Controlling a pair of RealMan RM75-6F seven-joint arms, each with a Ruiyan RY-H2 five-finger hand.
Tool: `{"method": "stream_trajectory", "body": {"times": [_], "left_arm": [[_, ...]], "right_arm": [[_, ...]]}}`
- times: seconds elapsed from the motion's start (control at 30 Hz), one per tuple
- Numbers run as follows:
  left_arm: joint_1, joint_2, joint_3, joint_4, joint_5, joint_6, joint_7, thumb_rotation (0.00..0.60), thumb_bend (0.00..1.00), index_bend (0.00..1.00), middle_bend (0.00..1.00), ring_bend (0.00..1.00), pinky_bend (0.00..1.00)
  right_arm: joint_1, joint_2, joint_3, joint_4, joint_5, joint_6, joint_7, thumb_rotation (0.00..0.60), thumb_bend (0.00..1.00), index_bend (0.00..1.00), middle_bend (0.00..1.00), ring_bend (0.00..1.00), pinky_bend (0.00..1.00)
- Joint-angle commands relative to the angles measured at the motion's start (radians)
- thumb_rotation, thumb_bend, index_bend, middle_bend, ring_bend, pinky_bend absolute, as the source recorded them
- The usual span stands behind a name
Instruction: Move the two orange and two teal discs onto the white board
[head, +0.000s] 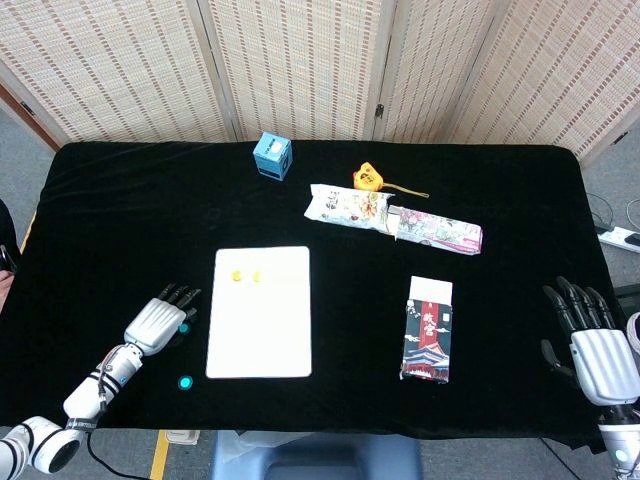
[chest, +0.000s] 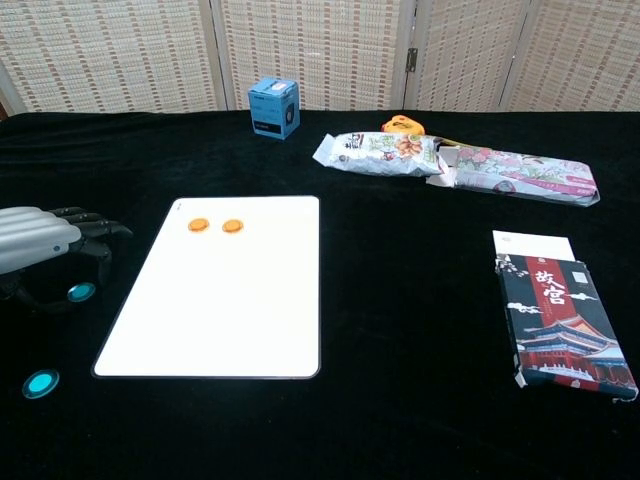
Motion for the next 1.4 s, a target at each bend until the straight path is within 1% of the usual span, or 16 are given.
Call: {"method": "stream_trajectory", "body": {"times": [0.03,0.33,0.67,0.9,1.03,1.17,1.27,1.4], "left_arm": [[0.002,0.000,-0.002,-0.001,0.001,0.001,-0.002,0.600,0.40,0.42,0.10,0.00,0.00],[0.000,-0.004,-0.012,0.008,-0.001,-0.010,-0.002,0.600,0.40,0.43,0.10,0.00,0.00],[0.002,-0.014,-0.018,0.026,0.002,-0.015,-0.020,0.600,0.40,0.49,0.10,0.00,0.00],[-0.008,0.006,-0.029,0.000,0.008,-0.018,-0.036,0.600,0.41,0.50,0.10,0.00,0.00],[-0.033,0.038,-0.051,-0.053,0.015,-0.024,-0.058,0.600,0.41,0.50,0.10,0.00,0.00],[-0.075,0.060,-0.087,-0.117,0.018,-0.042,-0.052,0.600,0.41,0.50,0.10,0.00,0.00],[-0.110,0.056,-0.114,-0.146,0.006,-0.070,-0.036,0.600,0.41,0.50,0.10,0.00,0.00],[-0.152,0.033,-0.144,-0.157,-0.029,-0.118,-0.006,0.600,0.41,0.50,0.10,0.00,0.00]], "right_arm": [[0.000,0.000,0.000,0.000,0.000,0.001,0.000,0.600,0.48,0.00,0.00,0.00,0.00],[-0.001,0.000,0.000,-0.001,-0.001,0.002,0.000,0.600,0.48,0.00,0.00,0.00,0.00],[-0.002,0.001,0.002,-0.003,0.002,0.003,-0.003,0.600,0.48,0.00,0.00,0.00,0.00],[-0.003,0.001,0.003,-0.005,0.002,0.005,-0.005,0.600,0.47,0.00,0.00,0.00,0.00],[-0.002,0.000,0.003,-0.005,0.003,0.003,-0.006,0.600,0.48,0.00,0.00,0.00,0.00],[0.002,-0.002,0.005,-0.004,0.003,-0.001,-0.005,0.600,0.48,0.00,0.00,0.00,0.00],[0.003,-0.003,0.005,-0.001,0.004,-0.004,-0.002,0.600,0.47,0.00,0.00,0.00,0.00],[0.002,-0.004,0.006,0.006,0.009,-0.005,0.005,0.600,0.48,0.00,0.00,0.00,0.00]]}}
